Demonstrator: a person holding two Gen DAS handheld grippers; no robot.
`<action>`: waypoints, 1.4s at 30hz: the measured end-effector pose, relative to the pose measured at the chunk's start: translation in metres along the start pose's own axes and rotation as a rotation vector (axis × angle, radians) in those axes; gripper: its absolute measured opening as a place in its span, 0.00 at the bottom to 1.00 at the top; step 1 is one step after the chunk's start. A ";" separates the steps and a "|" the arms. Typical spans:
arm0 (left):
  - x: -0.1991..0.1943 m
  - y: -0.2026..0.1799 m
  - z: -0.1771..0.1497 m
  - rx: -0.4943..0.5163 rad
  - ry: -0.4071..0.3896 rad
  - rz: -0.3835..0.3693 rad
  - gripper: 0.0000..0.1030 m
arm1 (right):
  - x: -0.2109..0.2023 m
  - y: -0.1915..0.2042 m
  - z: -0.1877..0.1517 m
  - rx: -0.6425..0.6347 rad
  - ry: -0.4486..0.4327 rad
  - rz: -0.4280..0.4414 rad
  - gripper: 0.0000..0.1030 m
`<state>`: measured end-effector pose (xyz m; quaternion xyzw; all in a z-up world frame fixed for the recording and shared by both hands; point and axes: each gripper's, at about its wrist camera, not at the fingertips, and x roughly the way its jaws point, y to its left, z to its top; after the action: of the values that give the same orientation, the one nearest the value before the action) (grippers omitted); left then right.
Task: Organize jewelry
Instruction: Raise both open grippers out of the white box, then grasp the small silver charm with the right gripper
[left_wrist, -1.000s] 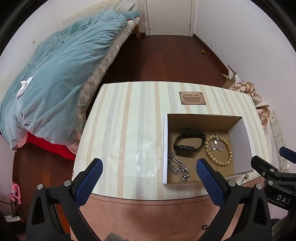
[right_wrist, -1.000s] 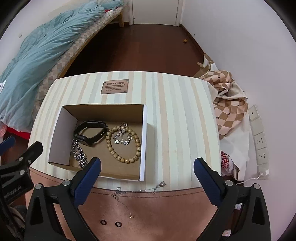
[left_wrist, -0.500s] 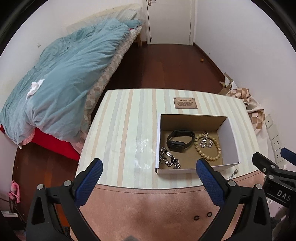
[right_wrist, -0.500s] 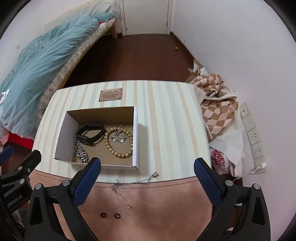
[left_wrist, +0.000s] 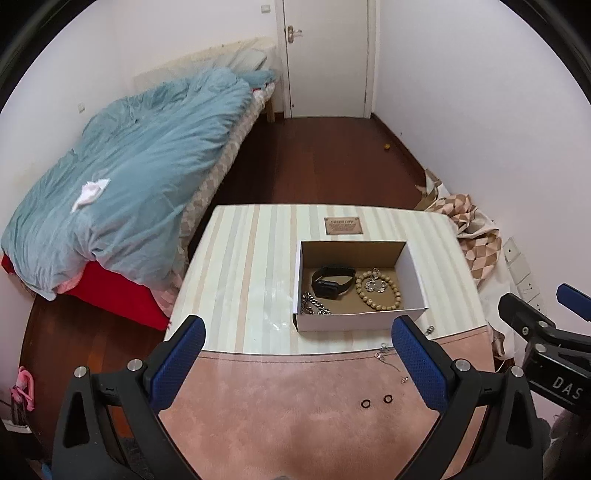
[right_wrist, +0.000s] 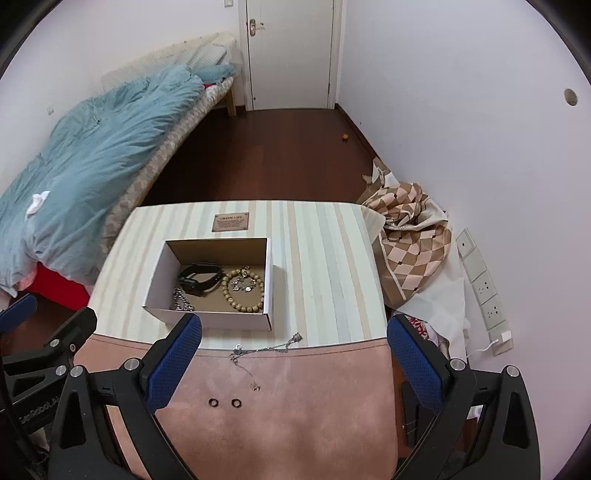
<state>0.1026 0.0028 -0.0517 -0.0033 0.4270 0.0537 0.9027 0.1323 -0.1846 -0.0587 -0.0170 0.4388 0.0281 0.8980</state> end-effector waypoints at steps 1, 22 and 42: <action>-0.006 0.000 -0.001 -0.001 -0.006 -0.004 1.00 | -0.007 0.000 -0.002 -0.001 -0.012 -0.002 0.99; 0.044 -0.004 -0.067 0.010 0.141 0.046 1.00 | 0.054 -0.016 -0.077 0.072 0.168 0.127 0.79; 0.140 0.015 -0.110 0.009 0.338 0.121 0.99 | 0.167 0.049 -0.116 -0.107 0.222 0.135 0.09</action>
<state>0.1048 0.0248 -0.2292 0.0173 0.5723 0.1048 0.8131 0.1398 -0.1364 -0.2619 -0.0385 0.5334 0.1098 0.8378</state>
